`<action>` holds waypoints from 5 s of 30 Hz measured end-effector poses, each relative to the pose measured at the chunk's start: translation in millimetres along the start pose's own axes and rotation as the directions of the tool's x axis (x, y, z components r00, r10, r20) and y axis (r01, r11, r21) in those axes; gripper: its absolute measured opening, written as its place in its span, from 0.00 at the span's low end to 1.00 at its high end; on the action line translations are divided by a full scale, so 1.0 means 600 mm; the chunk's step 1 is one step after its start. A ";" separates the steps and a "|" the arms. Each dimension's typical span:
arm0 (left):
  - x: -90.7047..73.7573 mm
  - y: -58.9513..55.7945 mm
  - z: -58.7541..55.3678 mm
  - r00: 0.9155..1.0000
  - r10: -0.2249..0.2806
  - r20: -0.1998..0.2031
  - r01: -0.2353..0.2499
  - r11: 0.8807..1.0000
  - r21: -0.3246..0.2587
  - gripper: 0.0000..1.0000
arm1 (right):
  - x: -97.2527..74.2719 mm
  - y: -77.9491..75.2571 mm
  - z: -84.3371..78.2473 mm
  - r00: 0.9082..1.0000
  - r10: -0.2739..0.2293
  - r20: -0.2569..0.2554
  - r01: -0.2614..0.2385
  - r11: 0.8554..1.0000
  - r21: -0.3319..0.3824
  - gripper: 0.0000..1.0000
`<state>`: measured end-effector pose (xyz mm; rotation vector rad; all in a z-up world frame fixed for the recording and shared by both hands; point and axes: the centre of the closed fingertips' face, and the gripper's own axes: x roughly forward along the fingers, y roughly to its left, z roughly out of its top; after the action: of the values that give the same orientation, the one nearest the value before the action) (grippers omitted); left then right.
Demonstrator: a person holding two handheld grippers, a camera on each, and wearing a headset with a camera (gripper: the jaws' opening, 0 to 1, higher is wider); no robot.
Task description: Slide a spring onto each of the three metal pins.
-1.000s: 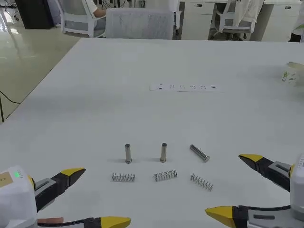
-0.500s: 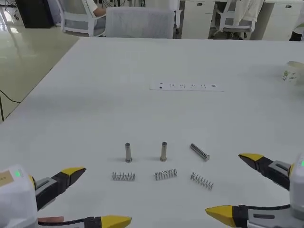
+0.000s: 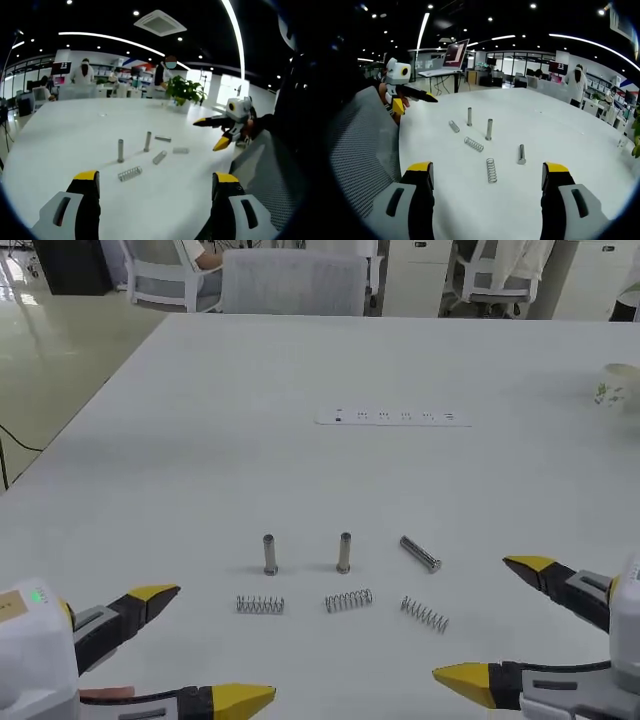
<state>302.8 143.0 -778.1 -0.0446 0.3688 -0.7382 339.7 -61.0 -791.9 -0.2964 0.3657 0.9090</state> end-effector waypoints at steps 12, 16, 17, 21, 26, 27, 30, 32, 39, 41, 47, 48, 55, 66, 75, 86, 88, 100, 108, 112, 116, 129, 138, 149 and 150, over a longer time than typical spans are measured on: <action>0.000 0.003 -0.002 1.000 -0.003 -0.001 0.003 1.000 -0.003 0.90 | 0.001 -0.001 -0.001 1.000 0.001 -0.004 -0.001 1.000 0.003 0.89; 0.000 0.002 -0.002 1.000 -0.006 -0.003 0.006 1.000 -0.004 0.90 | 0.001 -0.001 -0.001 1.000 0.000 -0.005 0.000 1.000 0.003 0.89; 0.001 0.001 -0.003 1.000 -0.008 -0.004 0.008 1.000 -0.003 0.90 | 0.001 -0.001 -0.001 1.000 0.000 -0.005 0.000 1.000 0.003 0.89; 0.001 0.001 -0.003 1.000 -0.009 -0.004 0.009 1.000 -0.001 0.90 | 0.001 -0.001 -0.001 1.000 0.000 -0.004 0.000 1.000 0.005 0.89; 0.001 0.001 -0.003 1.000 -0.010 -0.004 0.010 1.000 0.002 0.89 | 0.002 -0.001 -0.001 1.000 0.002 -0.005 -0.002 1.000 0.005 0.89; 0.001 0.001 -0.002 1.000 -0.009 -0.003 0.009 1.000 0.004 0.89 | 0.002 -0.001 -0.002 1.000 0.002 -0.005 -0.002 1.000 0.005 0.89; 0.001 0.001 -0.001 1.000 -0.010 0.004 0.010 1.000 0.007 0.88 | 0.002 -0.001 -0.002 1.000 0.002 -0.005 -0.002 1.000 0.006 0.89; 0.001 -0.001 -0.001 1.000 -0.011 0.005 0.011 1.000 0.008 0.88 | 0.002 0.000 -0.003 1.000 0.003 -0.006 -0.003 1.000 0.006 0.89; 0.002 -0.003 0.001 1.000 -0.016 0.008 0.016 1.000 0.014 0.87 | 0.002 -0.002 -0.003 1.000 0.001 -0.007 -0.001 1.000 0.008 0.89; 0.002 -0.004 0.002 1.000 -0.020 0.012 0.019 1.000 0.015 0.86 | 0.002 -0.002 -0.004 1.000 0.001 -0.007 -0.001 1.000 0.010 0.89; 0.002 -0.005 0.001 1.000 -0.022 0.008 0.022 1.000 0.017 0.86 | 0.002 -0.007 -0.005 1.000 -0.008 -0.010 0.008 1.000 0.012 0.88; 0.002 -0.005 0.001 1.000 -0.022 0.007 0.022 1.000 0.017 0.86 | 0.002 -0.008 -0.005 1.000 -0.009 -0.011 0.009 1.000 0.012 0.88; 0.003 -0.006 0.000 1.000 -0.023 0.001 0.023 1.000 0.015 0.86 | 0.002 -0.026 0.006 1.000 -0.029 -0.002 0.029 1.000 0.007 0.88; 0.002 -0.008 -0.001 1.000 -0.027 -0.005 0.027 0.999 0.020 0.86 | 0.009 -0.058 0.041 0.999 -0.043 0.003 0.043 0.999 -0.030 0.87; 0.000 -0.008 0.001 1.000 -0.022 0.002 0.022 1.000 0.020 0.85 | 0.025 -0.082 0.061 0.998 -0.061 -0.009 0.061 0.996 -0.063 0.85; 0.001 -0.009 -0.001 1.000 -0.024 -0.003 0.024 1.000 0.017 0.85 | 0.056 -0.109 0.069 0.996 -0.071 -0.045 0.066 0.993 -0.099 0.81; 0.002 -0.009 -0.001 1.000 -0.024 -0.004 0.025 1.000 0.017 0.85 | 0.063 -0.113 0.070 0.996 -0.073 -0.056 0.067 0.992 -0.104 0.80; 0.003 -0.011 -0.003 1.000 -0.024 -0.005 0.024 1.000 0.007 0.84 | 0.105 -0.138 0.060 0.987 -0.080 -0.143 0.067 0.994 -0.091 0.67; 0.004 -0.011 -0.007 1.000 -0.025 -0.010 0.025 1.000 -0.001 0.84 | 0.129 -0.149 0.044 0.973 -0.083 -0.215 0.070 0.995 -0.068 0.53; 0.004 -0.012 -0.008 1.000 -0.025 -0.012 0.025 1.000 -0.002 0.83 | 0.135 -0.151 0.036 0.967 -0.079 -0.244 0.066 0.996 -0.058 0.48; 0.004 -0.012 -0.010 1.000 -0.025 -0.014 0.025 1.000 -0.005 0.83 | 0.142 -0.152 0.027 0.958 -0.076 -0.276 0.064 0.997 -0.052 0.41; 0.003 -0.013 -0.012 0.999 -0.026 -0.019 0.026 1.000 -0.008 0.82 | 0.174 -0.146 0.009 0.928 -0.052 -0.368 0.036 0.998 -0.052 0.25; 0.002 -0.012 -0.016 0.999 -0.029 -0.023 0.029 1.000 -0.010 0.81 | 0.189 -0.137 -0.010 0.903 -0.033 -0.428 0.020 0.999 -0.036 0.15; 0.001 -0.011 -0.020 0.999 -0.032 -0.030 0.032 0.999 -0.011 0.80 | 0.207 -0.141 -0.031 0.878 -0.024 -0.478 0.035 0.999 0.014 0.10; 0.001 -0.010 -0.021 0.999 -0.032 -0.030 0.031 0.999 -0.011 0.80 | 0.207 -0.142 -0.034 0.875 -0.022 -0.483 0.041 0.999 0.027 0.09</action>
<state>294.8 139.2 -788.7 -0.0490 0.4013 -0.7687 474.8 -30.6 -855.2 -0.4968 0.8382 0.7872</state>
